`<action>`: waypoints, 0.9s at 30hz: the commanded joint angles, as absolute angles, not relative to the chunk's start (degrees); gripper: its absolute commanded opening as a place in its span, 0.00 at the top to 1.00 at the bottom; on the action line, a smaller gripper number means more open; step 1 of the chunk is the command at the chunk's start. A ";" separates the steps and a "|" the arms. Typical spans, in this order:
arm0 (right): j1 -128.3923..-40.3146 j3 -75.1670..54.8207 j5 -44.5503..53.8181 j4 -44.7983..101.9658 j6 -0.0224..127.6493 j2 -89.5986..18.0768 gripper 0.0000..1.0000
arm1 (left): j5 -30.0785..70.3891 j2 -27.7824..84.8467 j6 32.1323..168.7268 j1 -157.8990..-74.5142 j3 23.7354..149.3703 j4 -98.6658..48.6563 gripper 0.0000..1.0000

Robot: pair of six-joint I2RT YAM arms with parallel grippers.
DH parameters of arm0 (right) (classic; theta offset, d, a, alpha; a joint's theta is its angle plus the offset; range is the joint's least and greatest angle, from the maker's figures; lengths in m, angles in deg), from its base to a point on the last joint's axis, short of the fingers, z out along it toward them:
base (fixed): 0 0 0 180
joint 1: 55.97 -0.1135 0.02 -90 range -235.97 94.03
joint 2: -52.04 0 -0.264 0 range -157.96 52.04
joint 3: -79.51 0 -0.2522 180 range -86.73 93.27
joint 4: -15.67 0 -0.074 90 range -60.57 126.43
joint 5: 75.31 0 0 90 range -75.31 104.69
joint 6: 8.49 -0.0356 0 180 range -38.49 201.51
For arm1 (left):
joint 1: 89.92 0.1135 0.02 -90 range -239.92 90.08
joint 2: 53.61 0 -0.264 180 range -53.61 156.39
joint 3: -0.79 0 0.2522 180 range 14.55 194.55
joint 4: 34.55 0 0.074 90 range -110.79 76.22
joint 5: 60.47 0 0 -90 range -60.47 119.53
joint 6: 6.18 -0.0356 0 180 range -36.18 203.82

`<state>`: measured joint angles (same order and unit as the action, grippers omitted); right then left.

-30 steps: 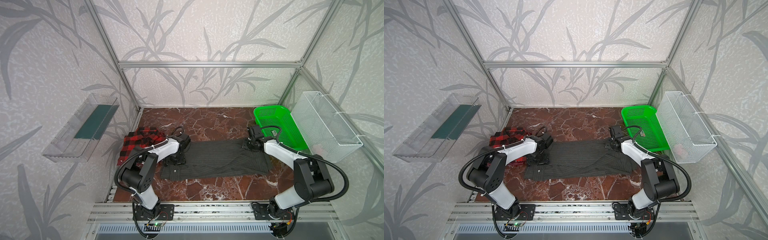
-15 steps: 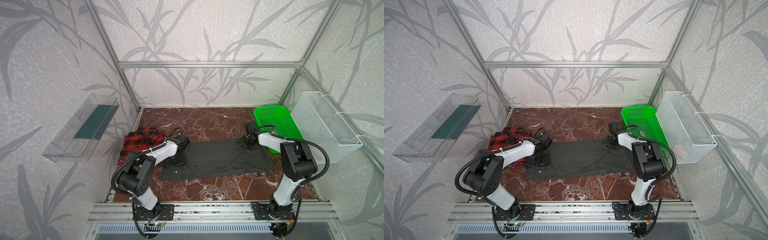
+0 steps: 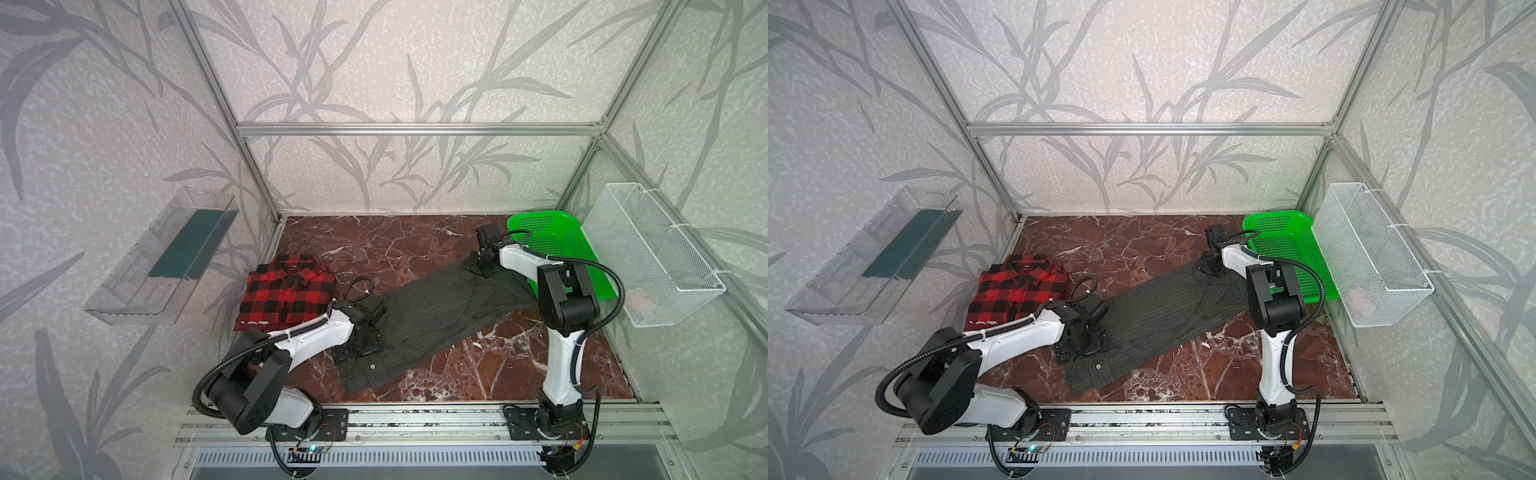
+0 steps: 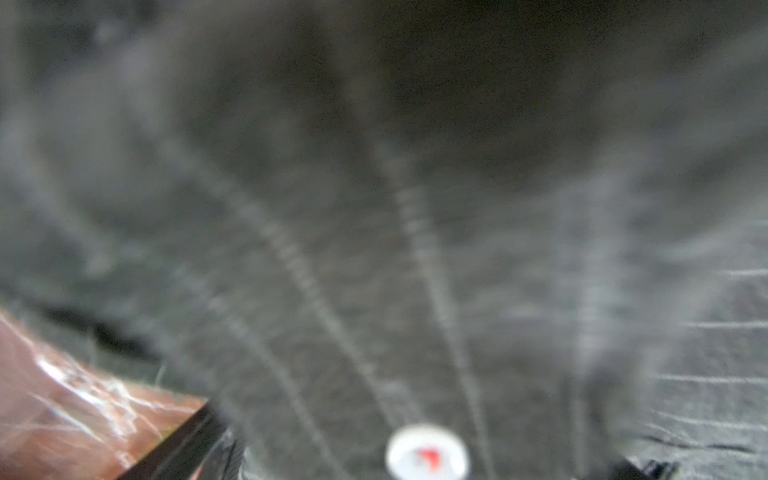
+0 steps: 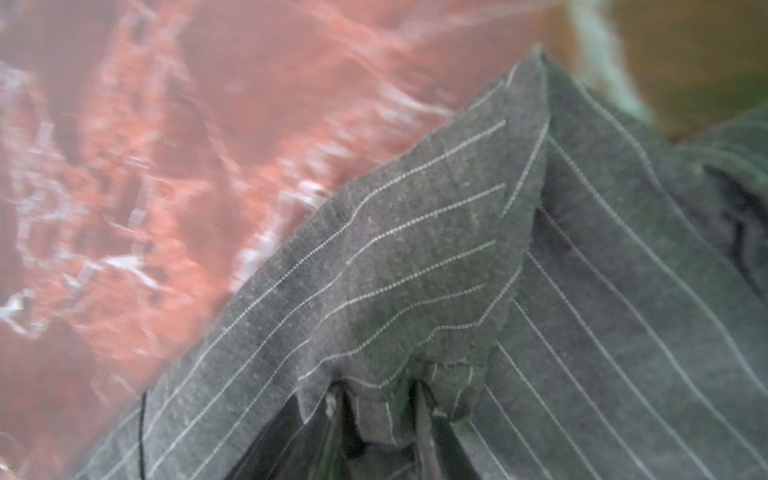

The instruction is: Fold and stack the long sleeve shirts

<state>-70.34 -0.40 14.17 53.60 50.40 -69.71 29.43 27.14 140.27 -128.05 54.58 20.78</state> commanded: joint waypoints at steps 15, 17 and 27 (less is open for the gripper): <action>-76.01 14.04 12.88 66.56 57.96 -69.19 0.51 | 31.97 15.52 164.56 -146.82 56.32 25.47 0.01; -76.19 11.01 12.54 66.08 57.94 -64.76 0.50 | 32.97 12.10 163.37 -146.78 57.19 27.12 0.01; -76.48 -17.23 9.32 54.32 53.46 -43.42 0.46 | 42.38 8.67 146.09 -140.10 63.35 36.39 0.01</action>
<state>-76.35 -12.03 10.92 57.60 55.19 -46.28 39.11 7.84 152.60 -143.08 63.37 31.18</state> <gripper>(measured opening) 0.539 0.994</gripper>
